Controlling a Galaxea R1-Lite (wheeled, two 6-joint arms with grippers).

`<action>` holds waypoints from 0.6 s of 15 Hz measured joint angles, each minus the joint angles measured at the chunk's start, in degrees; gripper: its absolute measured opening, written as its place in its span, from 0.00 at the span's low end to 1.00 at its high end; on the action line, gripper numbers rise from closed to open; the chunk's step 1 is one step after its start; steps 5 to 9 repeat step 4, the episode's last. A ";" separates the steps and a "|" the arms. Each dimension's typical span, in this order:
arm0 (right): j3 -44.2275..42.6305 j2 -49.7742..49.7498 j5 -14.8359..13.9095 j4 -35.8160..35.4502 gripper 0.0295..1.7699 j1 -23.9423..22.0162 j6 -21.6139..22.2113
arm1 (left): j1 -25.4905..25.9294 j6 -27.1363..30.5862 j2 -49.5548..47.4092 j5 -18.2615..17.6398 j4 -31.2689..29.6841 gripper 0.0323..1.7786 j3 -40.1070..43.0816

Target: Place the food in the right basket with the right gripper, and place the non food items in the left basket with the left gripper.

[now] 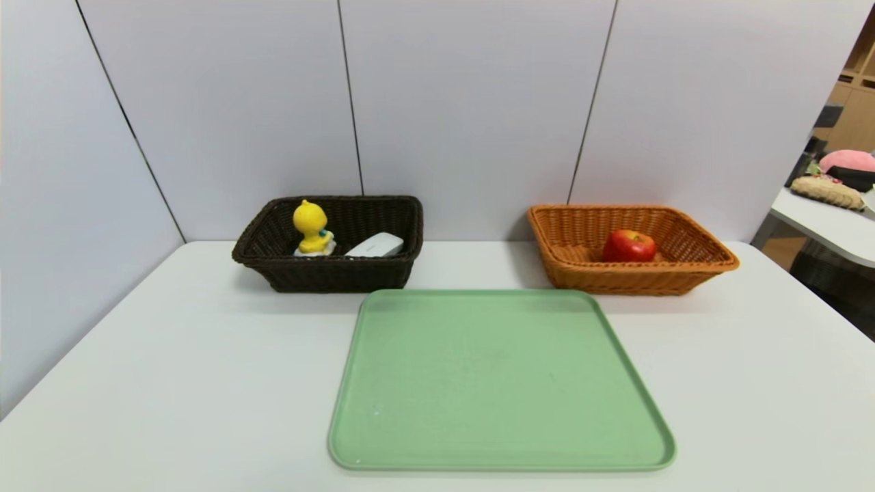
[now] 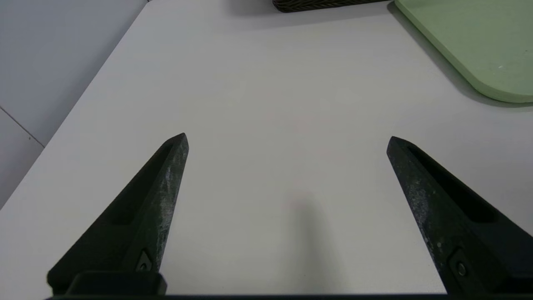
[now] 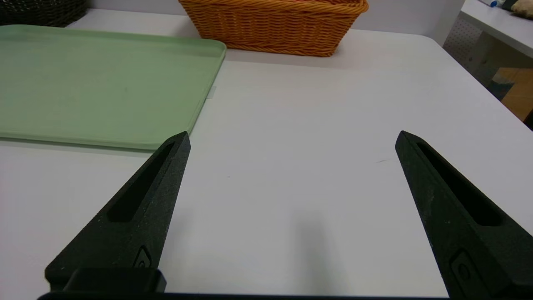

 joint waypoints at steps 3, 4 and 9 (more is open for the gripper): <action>0.00 0.00 -0.04 0.06 0.96 -0.01 -0.21 | 0.00 0.02 0.00 -0.02 0.00 0.95 0.00; 0.00 0.00 0.02 0.05 0.96 -0.01 -0.23 | 0.00 0.05 0.00 0.00 0.00 0.95 0.00; 0.00 0.00 0.02 0.05 0.96 -0.01 -0.23 | 0.00 0.05 0.00 0.00 0.00 0.95 0.00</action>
